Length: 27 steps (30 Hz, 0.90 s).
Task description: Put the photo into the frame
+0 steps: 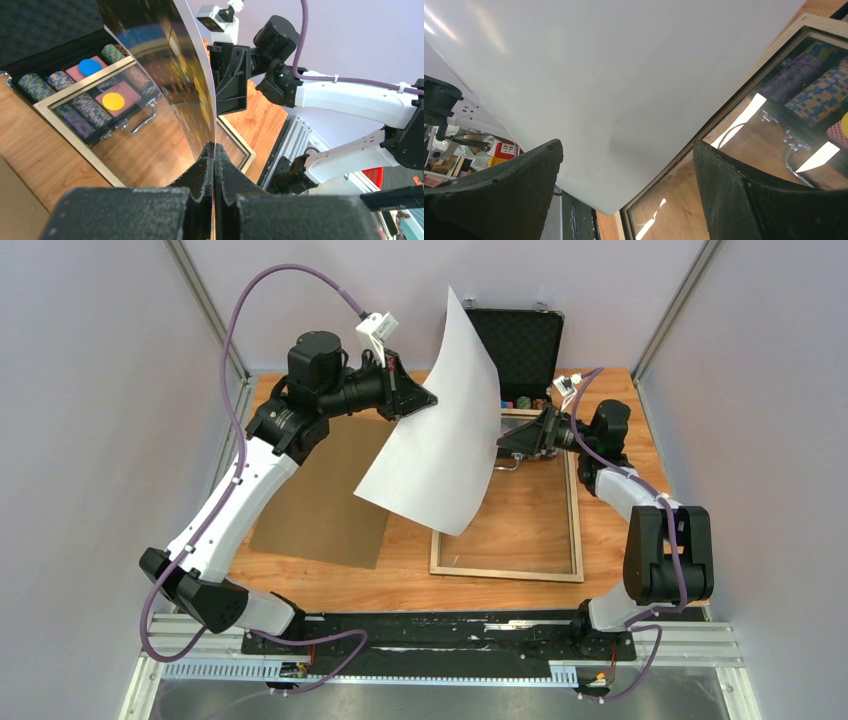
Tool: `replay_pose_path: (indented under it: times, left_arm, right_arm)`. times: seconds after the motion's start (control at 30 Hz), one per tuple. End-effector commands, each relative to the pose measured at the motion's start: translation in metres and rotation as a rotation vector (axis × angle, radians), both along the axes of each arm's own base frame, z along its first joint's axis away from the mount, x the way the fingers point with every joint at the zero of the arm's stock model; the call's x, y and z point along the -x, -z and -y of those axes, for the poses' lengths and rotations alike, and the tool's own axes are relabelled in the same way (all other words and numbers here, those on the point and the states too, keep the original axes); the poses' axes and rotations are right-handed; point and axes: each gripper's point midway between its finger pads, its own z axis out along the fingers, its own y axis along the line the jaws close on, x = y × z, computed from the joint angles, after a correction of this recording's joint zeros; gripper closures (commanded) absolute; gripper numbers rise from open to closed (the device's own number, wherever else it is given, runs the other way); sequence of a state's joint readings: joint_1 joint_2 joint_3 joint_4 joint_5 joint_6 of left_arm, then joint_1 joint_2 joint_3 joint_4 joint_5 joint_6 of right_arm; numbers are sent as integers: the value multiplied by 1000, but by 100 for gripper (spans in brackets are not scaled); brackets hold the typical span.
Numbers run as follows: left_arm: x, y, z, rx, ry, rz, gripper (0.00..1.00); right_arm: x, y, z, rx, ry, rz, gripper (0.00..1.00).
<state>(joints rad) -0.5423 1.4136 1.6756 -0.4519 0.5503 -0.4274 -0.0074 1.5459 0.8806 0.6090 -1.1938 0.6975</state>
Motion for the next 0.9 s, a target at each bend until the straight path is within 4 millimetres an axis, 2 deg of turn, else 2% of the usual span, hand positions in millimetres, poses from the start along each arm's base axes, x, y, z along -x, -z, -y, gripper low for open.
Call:
replay_pose_path:
  times: [0.0,0.13,0.33,0.47,0.6,0.67,0.73,0.77,0.8,0.83,0.87]
  left_arm:
    - [10,-34,-1,75,28,80,100]
    - [8,-33,4,95,46,59,100]
    - [2,-24,22,167,100,-51,100]
    - [0,-27,34,221,145,-101,100]
    - [0,-29,36,269,152,-111,100]
    - [-6,-14,35,260,120,-136,100]
    - [-13,25,36,228,74,-221,100]
    - [-18,36,36,226,52,-238,100]
    - [-20,65,36,203,28,-303,100]
    - [-26,76,35,200,-2,-311,100]
    - [-28,100,33,176,-25,-349,100]
  right_arm:
    - [-3,9,3,25,14,19,2]
    - [-15,1,22,35,91,25,2]
    - [-30,-11,67,56,240,22,3]
    - [-35,-9,101,57,339,6,3]
    - [-36,-3,129,45,415,-21,4]
    - [-36,-1,137,41,438,-34,4]
    - [-36,1,140,41,453,-41,4]
    - [-36,2,140,42,455,-43,4]
    - [-36,3,140,42,456,-47,4]
    - [-35,4,140,41,458,-49,4]
    - [-35,4,140,42,459,-50,4]
